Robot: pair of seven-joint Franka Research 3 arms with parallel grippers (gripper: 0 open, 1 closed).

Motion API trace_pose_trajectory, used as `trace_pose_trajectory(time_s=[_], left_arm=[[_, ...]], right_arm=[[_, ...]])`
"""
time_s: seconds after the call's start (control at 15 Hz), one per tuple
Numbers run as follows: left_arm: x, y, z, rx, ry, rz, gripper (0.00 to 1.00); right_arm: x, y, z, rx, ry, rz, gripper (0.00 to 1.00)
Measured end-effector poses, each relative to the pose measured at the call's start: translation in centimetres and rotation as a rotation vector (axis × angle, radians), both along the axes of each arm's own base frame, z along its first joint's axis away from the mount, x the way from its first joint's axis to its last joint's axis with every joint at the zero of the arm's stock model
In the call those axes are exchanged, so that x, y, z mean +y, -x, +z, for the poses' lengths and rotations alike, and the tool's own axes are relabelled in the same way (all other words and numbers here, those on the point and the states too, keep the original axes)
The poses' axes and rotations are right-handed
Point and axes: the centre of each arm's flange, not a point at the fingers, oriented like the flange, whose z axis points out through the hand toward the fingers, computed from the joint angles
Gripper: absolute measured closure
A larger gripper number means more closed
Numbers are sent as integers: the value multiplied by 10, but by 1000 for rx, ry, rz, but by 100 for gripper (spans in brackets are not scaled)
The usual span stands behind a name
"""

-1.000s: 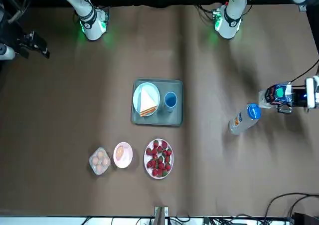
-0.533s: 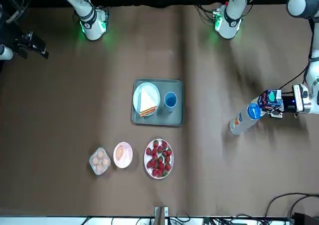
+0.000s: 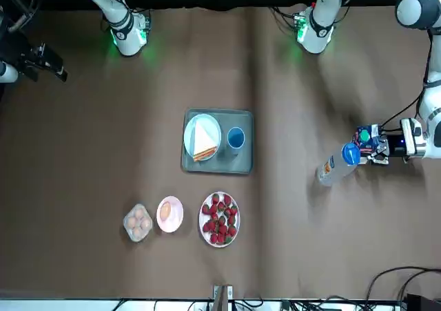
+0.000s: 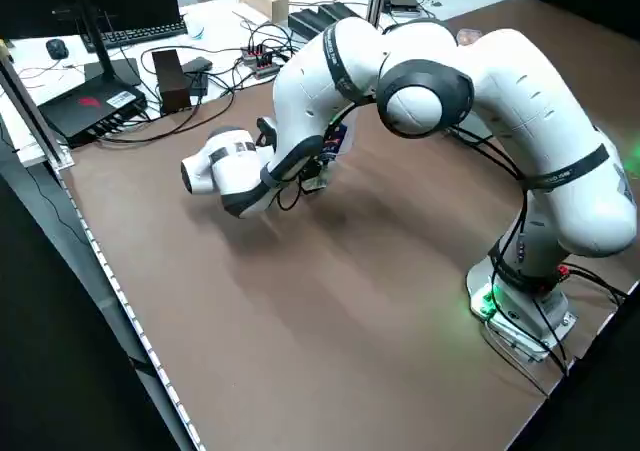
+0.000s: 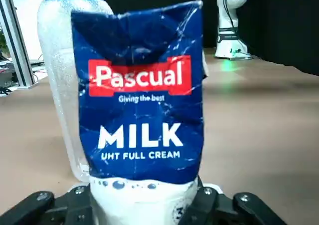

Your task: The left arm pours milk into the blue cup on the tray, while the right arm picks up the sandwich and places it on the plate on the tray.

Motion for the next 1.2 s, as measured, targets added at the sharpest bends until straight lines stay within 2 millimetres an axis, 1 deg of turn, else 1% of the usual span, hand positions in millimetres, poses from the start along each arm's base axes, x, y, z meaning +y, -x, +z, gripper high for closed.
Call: trace_pose_trajectory(time_s=[0.13, 0.2, 0.27, 0.33, 0.4, 0.47, 0.53, 0.67, 0.8, 0.93, 1.0, 1.07, 1.13, 1.2], left_arm=[[-1, 0, -3, 2, 5, 3, 37], [0, 0, -3, 1, 4, 4, 33], [1, -1, -4, -1, -6, 9, 22], [2, -1, -4, -2, -10, 11, 22], [2, -1, -4, -3, -13, 14, 15], [4, -2, -5, -5, -23, 20, 6], [8, -3, -6, -7, -44, 34, 1], [19, -5, -6, -20, -87, 61, 1], [37, -5, 1, -34, -119, 89, 1], [71, 3, 19, -50, -173, 129, 1], [91, 8, 35, -63, -209, 153, 1], [107, 11, 57, -84, -243, 172, 1], [120, 13, 82, -109, -279, 180, 1], [126, 13, 110, -131, -321, 172, 1]], right_arm=[[1, 0, 0, 0, 0, 1, 0], [1, 0, 0, 0, 0, 1, 0], [1, 0, 0, 1, 0, 2, 0], [1, 0, 0, 1, 0, 2, 0], [1, 0, 0, 2, 0, 3, 0], [2, 0, 0, 2, 0, 3, 0], [2, 0, 0, 2, 0, 4, 0], [2, 0, 0, 2, 0, 4, 0], [2, 0, 0, 2, 0, 3, 0], [-1, 0, 0, 2, 0, -1, 0], [-2, 0, 0, 1, 0, -4, 0], [-4, 0, 0, 1, 0, -7, 0], [-4, 0, 0, 1, 0, -8, 0], [-5, 0, 0, 1, 0, -9, 0]])
